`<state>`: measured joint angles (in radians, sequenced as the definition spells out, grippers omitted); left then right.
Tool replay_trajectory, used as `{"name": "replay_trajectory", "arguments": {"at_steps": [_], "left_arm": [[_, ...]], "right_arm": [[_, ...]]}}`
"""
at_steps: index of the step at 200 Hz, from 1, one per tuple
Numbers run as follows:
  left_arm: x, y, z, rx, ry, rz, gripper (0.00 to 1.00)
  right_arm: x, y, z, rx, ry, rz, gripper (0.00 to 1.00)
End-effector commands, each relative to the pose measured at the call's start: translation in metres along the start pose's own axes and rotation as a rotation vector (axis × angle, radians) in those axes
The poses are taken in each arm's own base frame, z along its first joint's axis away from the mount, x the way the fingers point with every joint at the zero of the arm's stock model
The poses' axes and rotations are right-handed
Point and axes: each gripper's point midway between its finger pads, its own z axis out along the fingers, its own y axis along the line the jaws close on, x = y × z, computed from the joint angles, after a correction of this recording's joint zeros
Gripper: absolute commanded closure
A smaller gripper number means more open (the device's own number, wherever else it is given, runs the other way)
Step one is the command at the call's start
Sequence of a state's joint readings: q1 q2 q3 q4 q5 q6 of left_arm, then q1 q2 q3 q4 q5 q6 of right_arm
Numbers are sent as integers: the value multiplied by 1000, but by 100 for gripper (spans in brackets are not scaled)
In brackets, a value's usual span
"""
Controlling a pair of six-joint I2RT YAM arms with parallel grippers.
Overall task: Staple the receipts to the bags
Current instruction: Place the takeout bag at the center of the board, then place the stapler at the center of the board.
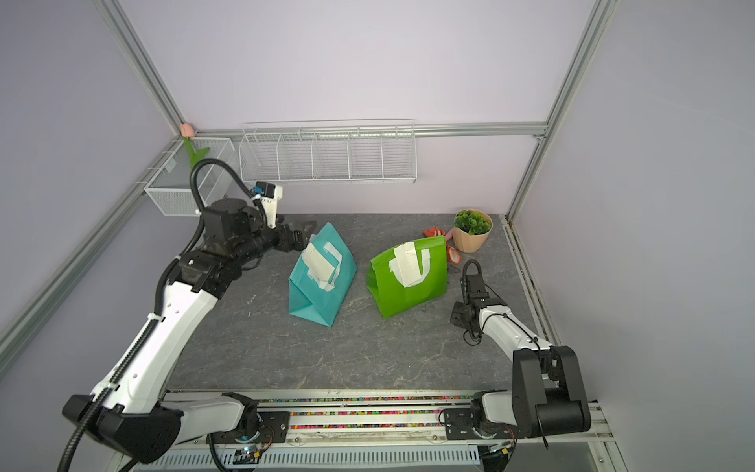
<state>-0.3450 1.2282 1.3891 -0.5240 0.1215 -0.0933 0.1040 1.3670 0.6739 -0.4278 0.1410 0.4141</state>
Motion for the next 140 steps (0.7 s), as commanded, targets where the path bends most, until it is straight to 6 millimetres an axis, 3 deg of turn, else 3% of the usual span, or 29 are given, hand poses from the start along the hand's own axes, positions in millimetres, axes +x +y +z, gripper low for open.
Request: {"name": "replay_trajectory", "arguments": {"at_steps": [1,25,31,64,93,100,121,140], "left_arm": [[27,60,-19,-215,-32,-90,1],[73,118,-34,-361,-94,-124,1],[86,128,-33,-375,-94,-133,1],[165,161,-3,-449,-90,-32,1],[212,196,23,-519,-88,-105,0],[216,199,29,-516,-83,-104,0],[203,202,33,-516,-135,-95,0],[209,207,35,-535,-170,-92,0]], "right_arm": [[-24,18,-9,-83,-60,10,40],[-44,21,-34,-96,-149,-9,1],[-50,20,-42,-89,-177,-17,10],[-87,13,-84,-40,-396,-100,11],[-117,14,-110,-9,-668,-269,11],[-120,18,-112,-10,-722,-329,11],[-134,12,-105,67,-810,-368,11],[-140,12,-84,72,-831,-370,11]]}}
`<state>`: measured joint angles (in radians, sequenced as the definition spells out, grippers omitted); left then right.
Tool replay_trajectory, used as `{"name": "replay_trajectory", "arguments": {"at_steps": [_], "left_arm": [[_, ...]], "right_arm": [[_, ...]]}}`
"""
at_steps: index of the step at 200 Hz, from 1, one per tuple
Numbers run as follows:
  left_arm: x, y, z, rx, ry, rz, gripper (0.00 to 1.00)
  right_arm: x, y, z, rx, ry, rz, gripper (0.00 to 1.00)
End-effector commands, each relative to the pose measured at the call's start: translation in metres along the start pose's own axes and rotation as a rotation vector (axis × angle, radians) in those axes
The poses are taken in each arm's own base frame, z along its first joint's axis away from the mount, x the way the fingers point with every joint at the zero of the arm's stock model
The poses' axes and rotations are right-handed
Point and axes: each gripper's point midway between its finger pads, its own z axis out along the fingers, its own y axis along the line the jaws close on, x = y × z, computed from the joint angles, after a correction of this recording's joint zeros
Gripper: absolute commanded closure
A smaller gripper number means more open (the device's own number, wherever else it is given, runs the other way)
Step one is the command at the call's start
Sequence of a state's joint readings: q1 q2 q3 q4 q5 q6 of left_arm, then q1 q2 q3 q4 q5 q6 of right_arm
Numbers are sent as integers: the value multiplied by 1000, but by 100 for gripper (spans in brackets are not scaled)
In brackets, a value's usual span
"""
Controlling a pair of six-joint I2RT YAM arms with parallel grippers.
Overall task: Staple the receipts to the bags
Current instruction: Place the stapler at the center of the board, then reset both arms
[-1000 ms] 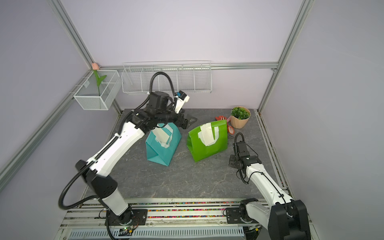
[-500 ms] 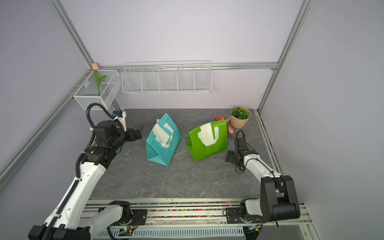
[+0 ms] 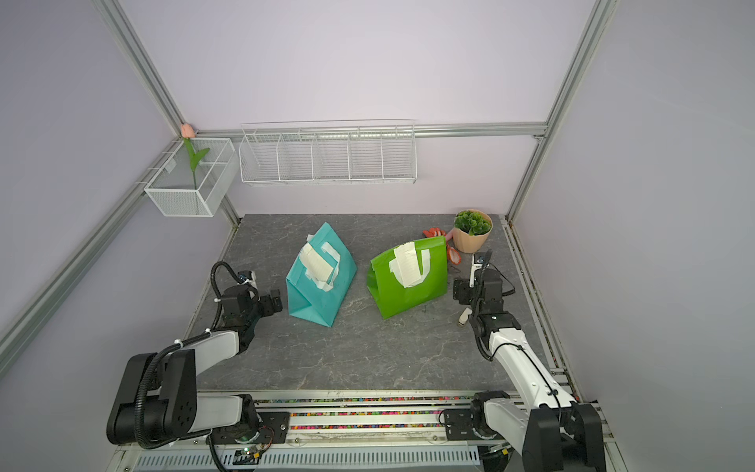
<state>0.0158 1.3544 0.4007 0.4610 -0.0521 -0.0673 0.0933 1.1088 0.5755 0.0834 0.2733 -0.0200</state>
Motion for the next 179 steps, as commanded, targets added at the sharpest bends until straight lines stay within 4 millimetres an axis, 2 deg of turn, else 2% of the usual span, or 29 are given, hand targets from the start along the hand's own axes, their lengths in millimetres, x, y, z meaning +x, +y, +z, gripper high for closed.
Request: {"name": "replay_trajectory", "arguments": {"at_steps": [1,15,25,38,47,55,64,67,84,104,130,179], "left_arm": [[-52,2,-2,-10,-243,-25,1],[-40,1,-1,4,-258,-16,0],[-36,3,0,-3,-291,-23,0],[-40,2,2,3,-338,-18,0],[-39,-1,6,14,-284,-7,0],[-37,-2,12,13,-229,-4,0],[-38,0,19,-5,-193,-3,5],[-37,-1,19,-4,-191,5,0],[-37,-2,17,1,-236,8,1],[-37,3,15,-27,-240,-8,1],[-38,4,15,-30,-256,-11,1],[-39,2,16,-20,-251,-3,1]], "right_arm": [[-18,-10,18,68,-145,-78,11],[-13,-7,30,68,-198,-76,11],[-15,-4,30,71,-193,-93,11],[-19,-6,27,68,-247,-70,11],[-16,-10,29,77,-218,-49,11],[-11,-5,31,46,-169,-52,11],[-6,0,32,17,-149,-43,11],[-2,1,32,14,-150,-35,11],[19,-1,34,28,-178,6,11],[14,2,37,24,-242,17,11],[32,-5,62,70,-205,47,10],[34,-9,61,83,-192,61,11]]}}
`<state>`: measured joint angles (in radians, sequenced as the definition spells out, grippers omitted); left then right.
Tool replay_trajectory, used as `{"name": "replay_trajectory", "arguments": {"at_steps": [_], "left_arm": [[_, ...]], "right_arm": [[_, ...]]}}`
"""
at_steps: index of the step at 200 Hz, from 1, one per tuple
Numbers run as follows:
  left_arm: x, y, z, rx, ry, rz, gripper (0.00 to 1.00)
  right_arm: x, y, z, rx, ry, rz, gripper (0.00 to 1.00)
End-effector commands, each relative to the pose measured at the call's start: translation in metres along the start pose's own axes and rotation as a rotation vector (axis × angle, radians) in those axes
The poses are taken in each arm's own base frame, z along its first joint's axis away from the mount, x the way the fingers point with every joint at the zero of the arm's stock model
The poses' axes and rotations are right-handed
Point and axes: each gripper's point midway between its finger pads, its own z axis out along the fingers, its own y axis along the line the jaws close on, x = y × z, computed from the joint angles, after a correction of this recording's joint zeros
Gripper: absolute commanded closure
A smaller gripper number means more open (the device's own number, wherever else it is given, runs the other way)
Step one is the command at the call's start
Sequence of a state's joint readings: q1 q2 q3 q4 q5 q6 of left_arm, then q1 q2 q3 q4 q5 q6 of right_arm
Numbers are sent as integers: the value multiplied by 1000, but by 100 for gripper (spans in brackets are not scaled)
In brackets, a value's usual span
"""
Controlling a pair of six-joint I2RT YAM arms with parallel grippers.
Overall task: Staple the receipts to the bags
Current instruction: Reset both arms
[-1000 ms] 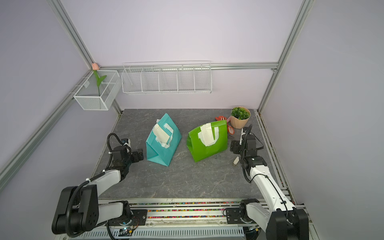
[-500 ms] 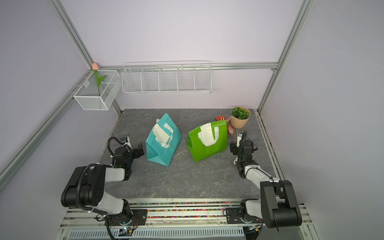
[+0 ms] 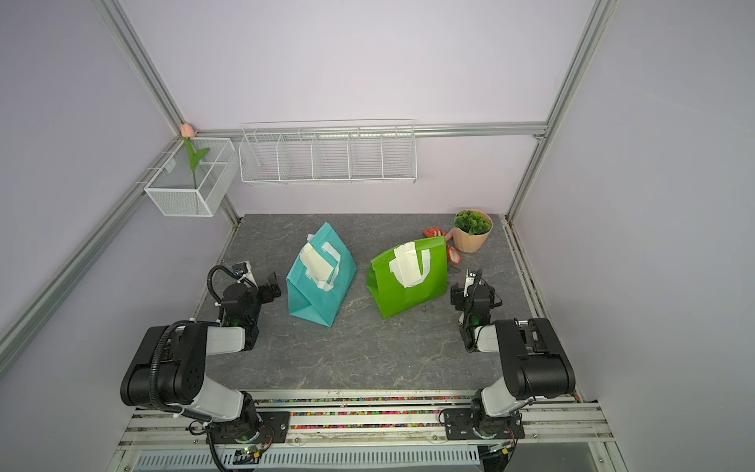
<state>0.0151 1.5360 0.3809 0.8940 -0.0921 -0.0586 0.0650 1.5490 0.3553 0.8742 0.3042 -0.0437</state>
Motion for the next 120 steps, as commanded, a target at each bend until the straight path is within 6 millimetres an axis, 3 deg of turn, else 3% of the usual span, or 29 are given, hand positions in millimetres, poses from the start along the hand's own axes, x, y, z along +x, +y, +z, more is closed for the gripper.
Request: {"name": "replay_trajectory", "arguments": {"at_steps": [1,120], "left_arm": [[-3,0,0,-1,-18,5,1],[0,-13,3,52,8,48,1]], "right_arm": [[-19,-7,-1,26,-69,44,11],[-19,-7,-1,28,-74,41,11]]}}
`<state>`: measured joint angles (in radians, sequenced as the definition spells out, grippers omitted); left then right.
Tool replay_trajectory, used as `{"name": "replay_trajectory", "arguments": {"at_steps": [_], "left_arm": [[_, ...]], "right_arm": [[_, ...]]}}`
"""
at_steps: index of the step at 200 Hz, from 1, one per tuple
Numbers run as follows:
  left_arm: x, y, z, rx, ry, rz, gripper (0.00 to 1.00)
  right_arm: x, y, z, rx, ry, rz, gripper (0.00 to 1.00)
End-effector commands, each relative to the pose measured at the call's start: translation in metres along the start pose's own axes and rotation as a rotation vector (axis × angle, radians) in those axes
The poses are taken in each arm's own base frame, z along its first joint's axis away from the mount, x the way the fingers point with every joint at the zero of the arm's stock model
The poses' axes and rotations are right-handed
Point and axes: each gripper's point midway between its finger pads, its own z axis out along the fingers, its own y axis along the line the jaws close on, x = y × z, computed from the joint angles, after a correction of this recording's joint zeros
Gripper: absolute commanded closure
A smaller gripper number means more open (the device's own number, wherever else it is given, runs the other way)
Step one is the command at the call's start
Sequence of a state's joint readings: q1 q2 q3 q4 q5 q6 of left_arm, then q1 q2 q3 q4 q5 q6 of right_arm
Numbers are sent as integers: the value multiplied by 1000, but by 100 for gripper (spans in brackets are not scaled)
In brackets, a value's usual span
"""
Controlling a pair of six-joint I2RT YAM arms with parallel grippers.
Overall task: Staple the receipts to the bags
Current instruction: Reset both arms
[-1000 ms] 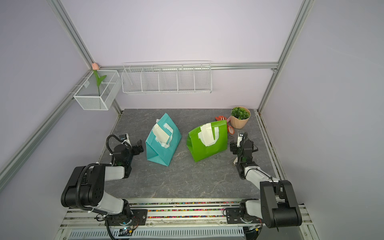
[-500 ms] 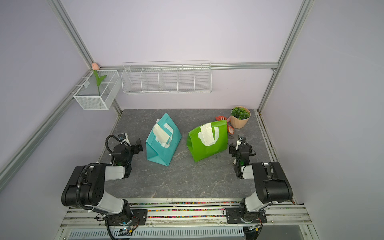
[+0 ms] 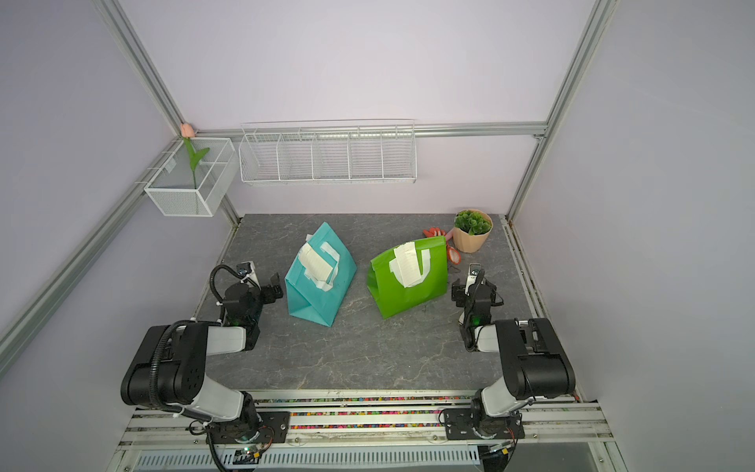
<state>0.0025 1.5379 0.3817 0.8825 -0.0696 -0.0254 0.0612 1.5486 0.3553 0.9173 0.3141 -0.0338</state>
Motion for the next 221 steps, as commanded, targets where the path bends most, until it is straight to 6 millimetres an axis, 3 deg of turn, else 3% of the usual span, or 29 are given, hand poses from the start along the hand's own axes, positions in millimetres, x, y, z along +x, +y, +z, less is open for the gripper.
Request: {"name": "replay_trajectory", "arguments": {"at_steps": [1,25,41,43,53,81,87,117,130,221], "left_arm": [[-4,-4,3,18,-8,10,1],[-5,-12,-9,68,-61,26,1],[-10,6,-31,-19,-177,-34,1],[2,10,-37,-34,-157,-40,1],[2,18,-48,-69,-209,-68,1],[3,3,-34,6,-146,-19,1],[-9,2,-26,0,-157,-24,1],[-8,-1,-4,4,-60,-4,1],[-5,2,2,-15,-21,-13,1],[-5,1,2,-10,-18,-6,1]], "right_arm": [[-9,-3,0,12,-34,20,11],[-9,-3,-1,12,-33,19,11],[-9,-4,-9,7,-74,28,11],[-10,-5,-11,6,-87,31,11],[-10,-8,-23,8,-145,50,11],[-11,-14,-34,10,-217,76,11],[-11,-15,-33,13,-211,79,11],[-8,-13,-2,30,-28,68,11],[-9,-11,0,30,-42,49,11],[-8,-10,0,30,-32,47,11]]}}
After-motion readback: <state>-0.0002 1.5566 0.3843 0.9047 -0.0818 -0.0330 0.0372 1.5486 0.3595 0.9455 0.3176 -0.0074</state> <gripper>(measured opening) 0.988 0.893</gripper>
